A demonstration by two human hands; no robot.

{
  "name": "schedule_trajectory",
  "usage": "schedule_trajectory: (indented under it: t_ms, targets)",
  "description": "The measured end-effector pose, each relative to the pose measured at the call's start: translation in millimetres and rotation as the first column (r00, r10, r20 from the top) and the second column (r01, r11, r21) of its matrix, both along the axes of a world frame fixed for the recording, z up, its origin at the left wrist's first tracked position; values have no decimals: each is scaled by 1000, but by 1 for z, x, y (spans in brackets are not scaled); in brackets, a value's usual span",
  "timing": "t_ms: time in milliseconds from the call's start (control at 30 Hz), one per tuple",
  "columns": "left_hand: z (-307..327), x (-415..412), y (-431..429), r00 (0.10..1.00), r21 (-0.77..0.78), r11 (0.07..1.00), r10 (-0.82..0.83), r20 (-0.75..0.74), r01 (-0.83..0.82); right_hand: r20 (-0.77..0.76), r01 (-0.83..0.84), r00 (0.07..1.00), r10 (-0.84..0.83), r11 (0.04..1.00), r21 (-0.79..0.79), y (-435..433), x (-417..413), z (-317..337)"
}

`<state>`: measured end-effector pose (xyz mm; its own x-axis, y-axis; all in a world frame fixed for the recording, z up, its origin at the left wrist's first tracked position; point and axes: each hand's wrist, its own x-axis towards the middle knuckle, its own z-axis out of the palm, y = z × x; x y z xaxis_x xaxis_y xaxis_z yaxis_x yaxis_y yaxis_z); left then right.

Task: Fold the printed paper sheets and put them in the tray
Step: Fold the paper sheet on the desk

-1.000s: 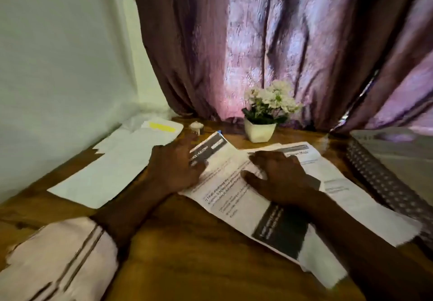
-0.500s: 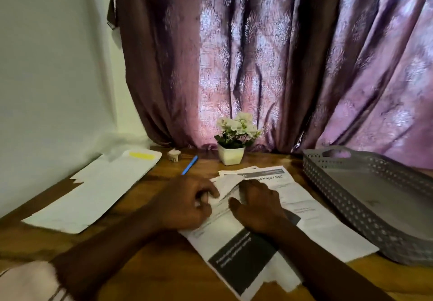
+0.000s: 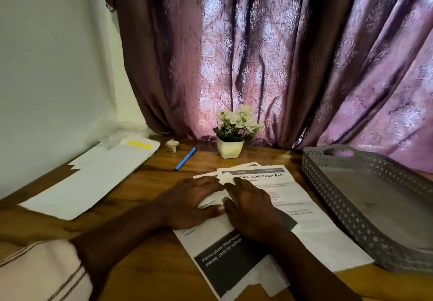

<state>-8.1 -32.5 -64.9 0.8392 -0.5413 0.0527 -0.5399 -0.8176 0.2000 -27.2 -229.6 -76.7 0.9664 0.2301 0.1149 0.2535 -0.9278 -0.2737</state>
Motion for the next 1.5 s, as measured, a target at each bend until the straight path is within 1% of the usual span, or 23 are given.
schedule_trajectory:
  t_ms: [200, 300, 400, 467, 567, 667, 800, 867, 1000, 1067, 1167, 1300, 1400, 1467, 1500]
  targets:
    - [-3, -1, 2, 999, 49, 998, -43, -15, 43, -31, -65, 998, 63, 995, -81, 0, 5, -2]
    - [-2, -11, 4, 999, 43, 999, -28, -25, 29, -69, -50, 997, 42, 992, -114, 1, 3, 0]
    - [-2, -24, 11, 1000, -64, 997, 30, -9, -31, -75, -12, 997, 1, 989, -148, 2, 1, 4]
    - [-6, -32, 19, 995, -134, 988, 86, 45, -80, -58, 3, 998, -12, 990, -138, 2, -3, 5]
    - [-10, -38, 24, 988, -160, 979, 138, 73, -125, -54, 20, 998, -26, 993, -113, 1, -6, 7]
    - [-12, -34, 24, 984, -153, 981, 137, 111, -119, -45, 14, 999, -19, 993, -114, 0, -6, 6]
    - [-13, -19, 19, 962, -232, 962, 192, 194, -145, -45, -8, 999, 3, 993, -119, -2, -3, 5]
    - [-12, -8, 12, 952, -209, 959, 233, 201, -191, -58, -18, 998, 11, 992, -121, -4, -1, 4]
    - [-10, 8, 3, 922, -69, 962, 272, 276, -263, -26, -11, 1000, 8, 992, -129, -4, 3, 5]
    - [-9, 6, 2, 918, -63, 958, 285, 278, -278, -11, -10, 1000, 8, 994, -113, -3, 4, 5]
    - [-6, -2, 1, 913, -51, 950, 311, 264, -309, 13, -42, 999, 43, 997, -58, -4, 8, 4]
    - [9, -8, 5, 893, -64, 898, 440, 98, -435, 67, -66, 996, 62, 996, 53, -2, 6, 6]
    - [23, -7, 12, 885, -4, 886, 464, -24, -464, 26, -52, 998, 51, 998, 23, -1, 5, 6]
    - [28, -7, 15, 876, 5, 878, 479, -62, -479, 15, -52, 999, 52, 999, -4, 1, 3, 6]
    - [29, -7, 13, 875, 10, 877, 481, -59, -481, 16, -52, 998, 52, 999, -10, 2, 2, 6]
